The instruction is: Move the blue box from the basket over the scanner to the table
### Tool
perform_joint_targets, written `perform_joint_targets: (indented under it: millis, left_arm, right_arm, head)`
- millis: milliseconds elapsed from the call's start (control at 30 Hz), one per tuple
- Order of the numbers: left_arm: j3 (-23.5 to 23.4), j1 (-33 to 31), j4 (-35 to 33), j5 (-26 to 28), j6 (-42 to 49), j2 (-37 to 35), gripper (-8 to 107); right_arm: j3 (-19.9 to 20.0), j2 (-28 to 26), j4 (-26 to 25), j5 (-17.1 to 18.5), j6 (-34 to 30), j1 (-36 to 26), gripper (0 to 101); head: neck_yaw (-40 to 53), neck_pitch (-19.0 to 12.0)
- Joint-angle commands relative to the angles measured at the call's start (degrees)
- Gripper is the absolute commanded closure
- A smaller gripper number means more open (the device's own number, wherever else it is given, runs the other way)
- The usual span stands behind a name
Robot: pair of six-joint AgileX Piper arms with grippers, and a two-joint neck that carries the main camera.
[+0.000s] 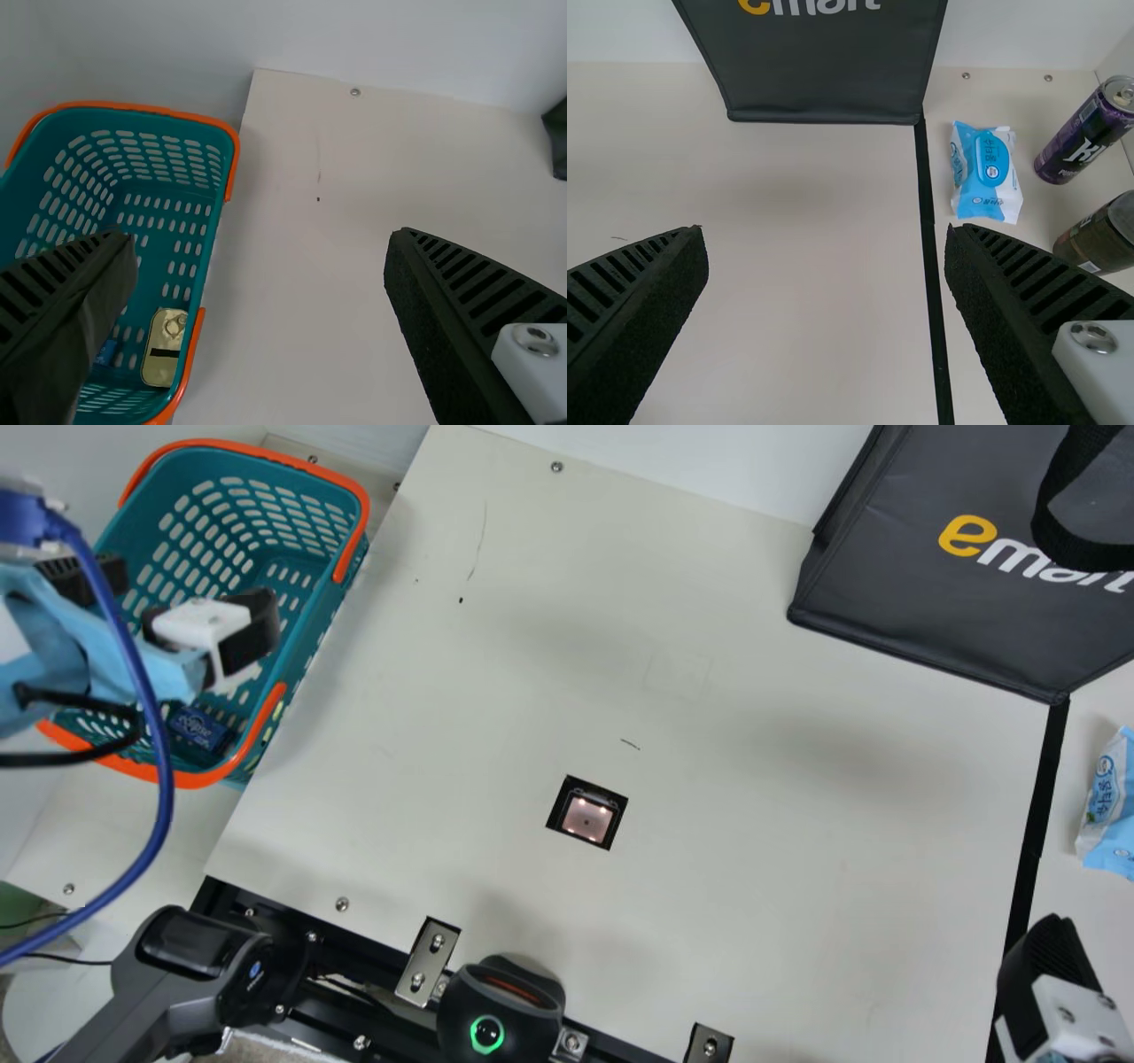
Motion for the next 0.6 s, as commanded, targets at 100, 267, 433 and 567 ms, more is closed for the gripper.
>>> perform_joint_targets:
  millis: [100, 267, 433, 567]
  left_arm:
    - [-0.5, 8.4, -3.0, -1.4, 0.9, 5.2, 9]
    - [-1.0, 17.4, -7.4, -2.9, 4.6, 10.8, 9]
    - [-1.4, 24.6, -10.4, -4.5, 7.2, 16.7, 9]
    - [-1.4, 28.2, -11.2, -6.0, 7.1, 20.9, 9]
  right_arm:
    - [0.0, 0.0, 0.0, 0.0, 0.0, 0.0, 6]
    - [0.0, 0.0, 0.0, 0.0, 0.0, 0.0, 6]
    - [0.0, 0.0, 0.0, 0.0, 0.0, 0.0, 6]
    - [0.0, 0.0, 0.0, 0.0, 0.0, 0.0, 6]
  head:
    - [0.1, -1.7]
    - [0.1, -1.7]
    - [0.1, -1.7]
    - [0.1, -1.7]
